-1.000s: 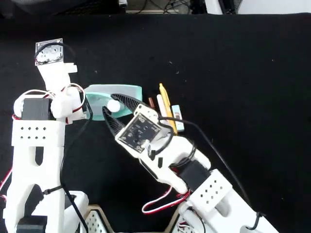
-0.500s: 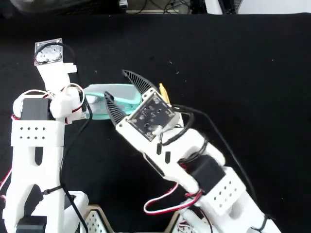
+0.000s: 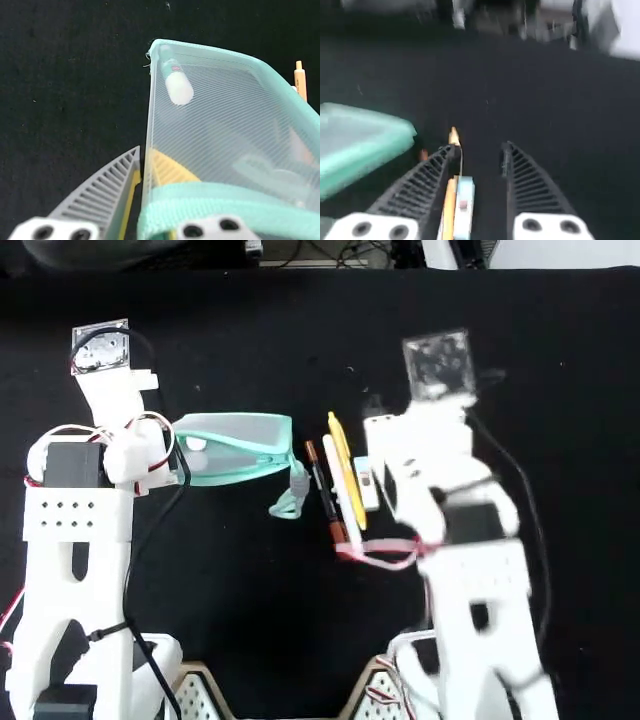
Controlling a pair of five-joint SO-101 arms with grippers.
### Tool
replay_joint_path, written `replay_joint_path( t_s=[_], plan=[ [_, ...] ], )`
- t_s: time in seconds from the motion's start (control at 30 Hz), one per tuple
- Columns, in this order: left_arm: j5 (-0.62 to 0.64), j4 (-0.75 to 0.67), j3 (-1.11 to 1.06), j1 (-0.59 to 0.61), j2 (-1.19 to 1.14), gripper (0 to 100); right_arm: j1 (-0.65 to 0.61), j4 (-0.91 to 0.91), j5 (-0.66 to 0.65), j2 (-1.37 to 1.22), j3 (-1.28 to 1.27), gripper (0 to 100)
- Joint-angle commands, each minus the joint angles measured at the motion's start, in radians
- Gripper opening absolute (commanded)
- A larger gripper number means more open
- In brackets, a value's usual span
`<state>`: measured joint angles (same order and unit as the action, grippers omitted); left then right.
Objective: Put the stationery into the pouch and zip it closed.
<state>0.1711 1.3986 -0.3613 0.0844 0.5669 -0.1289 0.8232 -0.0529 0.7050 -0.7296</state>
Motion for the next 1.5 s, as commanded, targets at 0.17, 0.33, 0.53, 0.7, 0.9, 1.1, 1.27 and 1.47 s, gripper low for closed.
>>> replay_joint_path(
  t_s=[0.17,0.33,0.53,0.7,0.9,1.1,1.27,1.47],
  plan=[
    [-0.002,0.005,0.024,0.016,-0.009,3,0.029,0.006,0.006,-0.684,0.298,18.0],
    [-0.002,0.005,0.022,0.016,-0.009,3,0.023,0.091,0.006,-0.937,0.483,18.0],
    [-0.002,-0.003,0.002,0.013,-0.009,3,0.028,0.278,0.006,-1.106,0.677,18.0],
    [-0.002,-0.002,0.002,0.015,-0.009,3,0.029,0.279,0.005,-1.13,0.711,18.0],
    [-0.002,-0.002,0.002,0.015,-0.009,3,0.023,0.273,0.005,-1.035,0.657,18.0],
    [-0.002,-0.002,0.002,0.015,-0.009,3,0.018,0.183,-0.032,-0.906,0.498,18.0],
    [-0.002,-0.003,0.002,0.015,-0.009,3,-0.054,0.17,-0.074,-0.858,0.432,18.0],
    [-0.002,-0.002,0.001,0.015,-0.009,3,-0.081,0.147,-0.08,-0.872,0.429,18.1]
  ],
)
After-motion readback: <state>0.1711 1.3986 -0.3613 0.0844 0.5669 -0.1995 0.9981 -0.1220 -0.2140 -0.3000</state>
